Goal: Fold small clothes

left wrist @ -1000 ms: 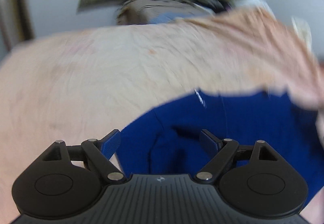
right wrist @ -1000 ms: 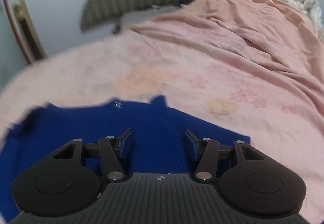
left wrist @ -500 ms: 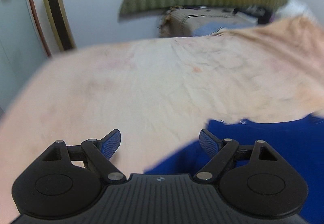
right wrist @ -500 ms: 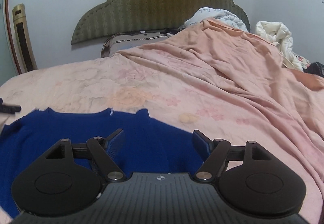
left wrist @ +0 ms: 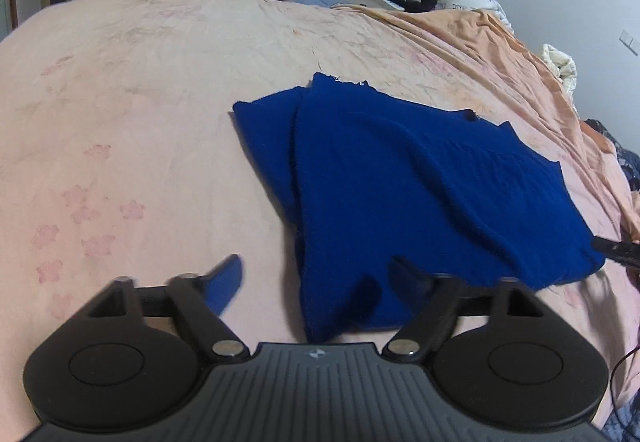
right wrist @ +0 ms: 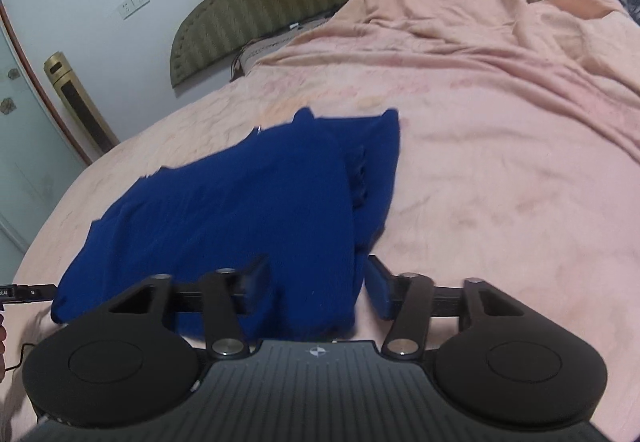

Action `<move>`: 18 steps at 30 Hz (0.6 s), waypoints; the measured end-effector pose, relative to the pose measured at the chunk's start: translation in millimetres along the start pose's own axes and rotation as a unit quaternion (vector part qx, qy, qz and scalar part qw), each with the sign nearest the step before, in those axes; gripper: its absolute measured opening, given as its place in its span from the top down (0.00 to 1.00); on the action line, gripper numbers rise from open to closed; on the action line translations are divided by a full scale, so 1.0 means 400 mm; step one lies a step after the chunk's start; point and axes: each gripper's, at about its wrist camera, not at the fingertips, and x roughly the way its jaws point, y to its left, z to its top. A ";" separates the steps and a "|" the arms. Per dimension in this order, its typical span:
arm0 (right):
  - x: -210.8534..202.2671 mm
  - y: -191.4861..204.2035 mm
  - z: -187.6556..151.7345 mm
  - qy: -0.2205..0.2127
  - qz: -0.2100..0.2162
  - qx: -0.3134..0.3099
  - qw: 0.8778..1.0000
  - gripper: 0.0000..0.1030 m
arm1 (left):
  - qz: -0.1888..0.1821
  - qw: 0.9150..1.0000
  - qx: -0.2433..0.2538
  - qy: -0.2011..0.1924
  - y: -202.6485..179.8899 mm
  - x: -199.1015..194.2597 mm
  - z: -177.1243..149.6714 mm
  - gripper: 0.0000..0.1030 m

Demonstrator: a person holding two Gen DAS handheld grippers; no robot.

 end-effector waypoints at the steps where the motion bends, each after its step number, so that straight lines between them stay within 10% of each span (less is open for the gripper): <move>1: 0.006 0.001 -0.002 0.002 0.001 0.002 1.000 0.64 | -0.007 1.000 -0.004 0.004 0.001 0.000 0.000 0.50; 7: 0.029 -0.010 -0.010 0.007 -0.006 0.012 1.000 0.92 | -0.014 0.999 -0.016 0.025 -0.005 0.026 -0.005 0.96; 18: -0.111 0.008 -0.013 -0.026 -0.014 -0.025 0.999 0.94 | 0.003 0.997 0.078 0.006 -0.019 -0.098 -0.076 0.98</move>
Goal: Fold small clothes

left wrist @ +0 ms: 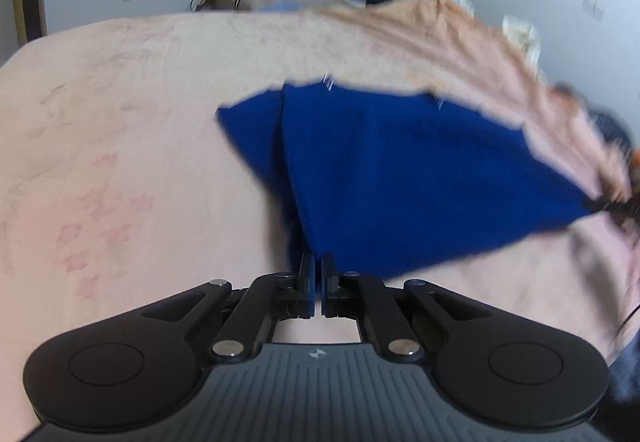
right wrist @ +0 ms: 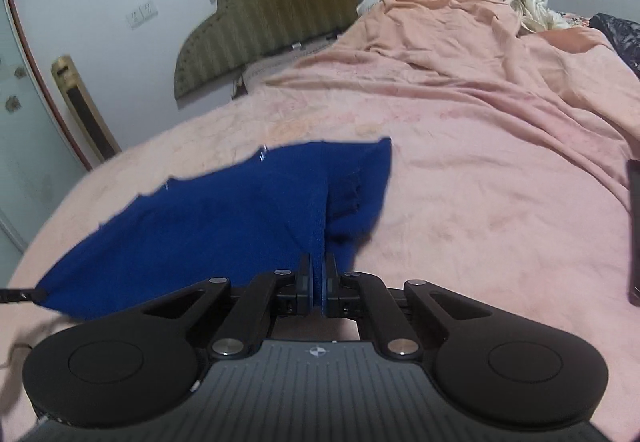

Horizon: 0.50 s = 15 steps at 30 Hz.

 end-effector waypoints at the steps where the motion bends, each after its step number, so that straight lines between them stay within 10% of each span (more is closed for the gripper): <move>1: 0.003 -0.004 -0.011 0.009 -0.003 -0.001 1.000 0.95 | 0.010 1.000 -0.001 0.015 0.006 0.019 -0.010 0.98; 6: 0.059 -0.043 -0.057 0.053 -0.032 0.019 0.998 0.80 | 0.030 0.999 -0.031 0.023 0.054 0.023 -0.003 0.98; 15: 0.133 0.052 0.098 -0.019 -0.022 -0.029 0.999 0.61 | 0.044 0.998 0.035 -0.024 -0.103 0.108 0.203 0.95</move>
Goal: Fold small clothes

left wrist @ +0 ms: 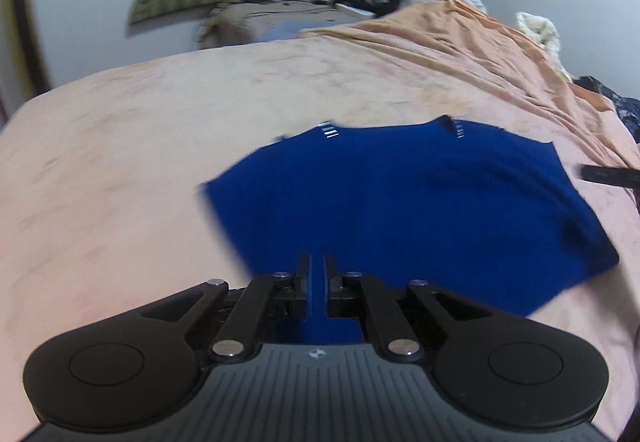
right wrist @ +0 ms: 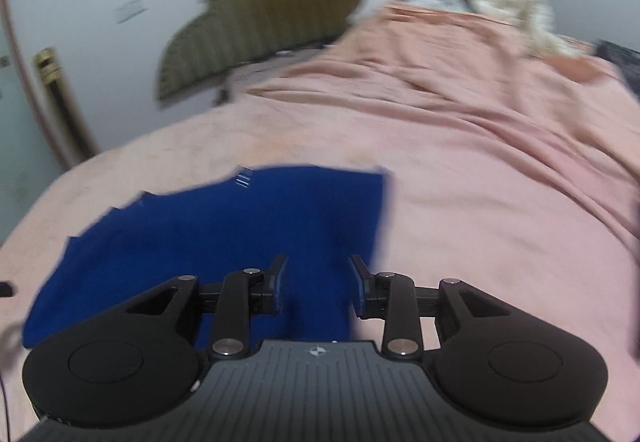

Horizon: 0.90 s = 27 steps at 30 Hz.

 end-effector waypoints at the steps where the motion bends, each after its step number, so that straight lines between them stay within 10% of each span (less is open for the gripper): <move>1: 0.037 0.016 0.018 0.001 0.001 -0.005 1.000 0.58 | 0.004 1.000 -0.001 0.006 -0.016 0.031 0.017 0.95; 9: 0.353 -0.011 0.138 0.067 -0.010 0.039 0.997 0.48 | 0.055 0.999 -0.002 -0.001 -0.062 0.176 0.082 0.95; 12: 0.389 -0.012 0.138 0.078 0.026 0.044 0.996 0.91 | 0.056 0.998 -0.014 -0.009 -0.057 0.200 0.101 0.95; 19: 0.415 0.052 0.166 0.025 -0.046 -0.055 0.997 0.90 | 0.083 0.996 -0.040 0.012 -0.031 0.287 0.113 0.95; 24: 0.366 0.103 0.151 0.009 -0.106 -0.095 0.990 0.58 | 0.102 0.994 -0.029 -0.004 -0.041 0.233 0.097 0.95; 27: 0.267 0.148 0.110 -0.012 -0.062 -0.122 0.991 0.27 | 0.103 0.994 -0.035 0.004 -0.042 0.229 0.085 0.95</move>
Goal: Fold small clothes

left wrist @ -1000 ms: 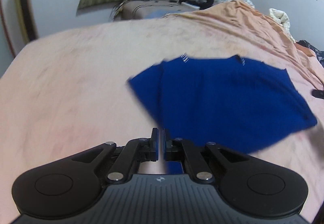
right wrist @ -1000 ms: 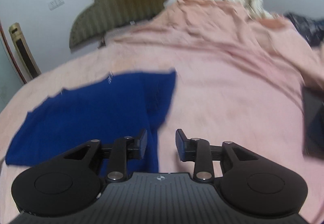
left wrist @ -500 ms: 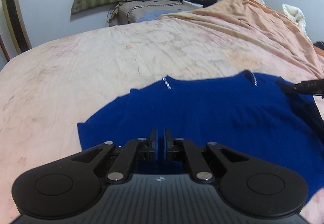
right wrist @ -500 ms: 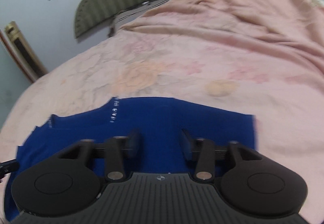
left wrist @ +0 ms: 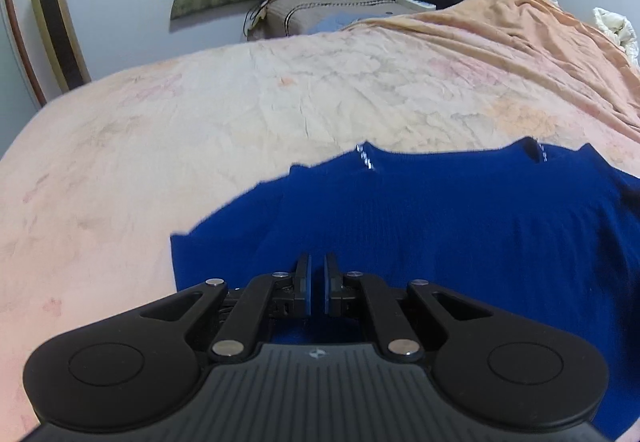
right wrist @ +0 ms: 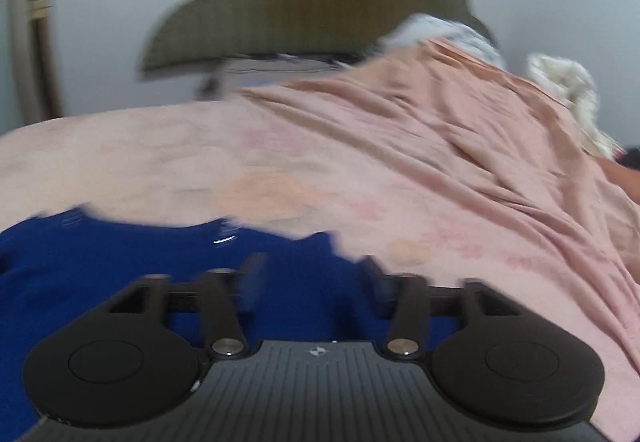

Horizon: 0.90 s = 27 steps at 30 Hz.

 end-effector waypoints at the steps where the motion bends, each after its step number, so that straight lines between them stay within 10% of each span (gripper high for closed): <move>1: -0.016 0.016 -0.014 0.006 0.016 -0.008 1.000 0.20 | -0.001 1.000 -0.004 0.003 -0.001 -0.002 -0.005 0.95; 6: 0.015 0.033 -0.087 0.081 -0.006 -0.009 0.997 0.20 | -0.006 1.000 -0.010 0.002 -0.009 -0.044 -0.035 0.94; 11: -0.096 0.027 -0.108 0.042 -0.001 0.031 0.999 0.09 | -0.006 1.000 -0.011 0.000 -0.019 -0.087 -0.068 0.89; 16: -0.147 0.068 -0.158 0.052 -0.006 0.012 0.999 0.06 | 0.004 1.000 -0.008 -0.028 -0.038 -0.132 -0.099 0.20; 27: -0.177 0.085 -0.236 0.057 -0.047 0.045 0.996 0.01 | 0.011 0.999 0.012 -0.042 -0.073 -0.188 -0.146 0.20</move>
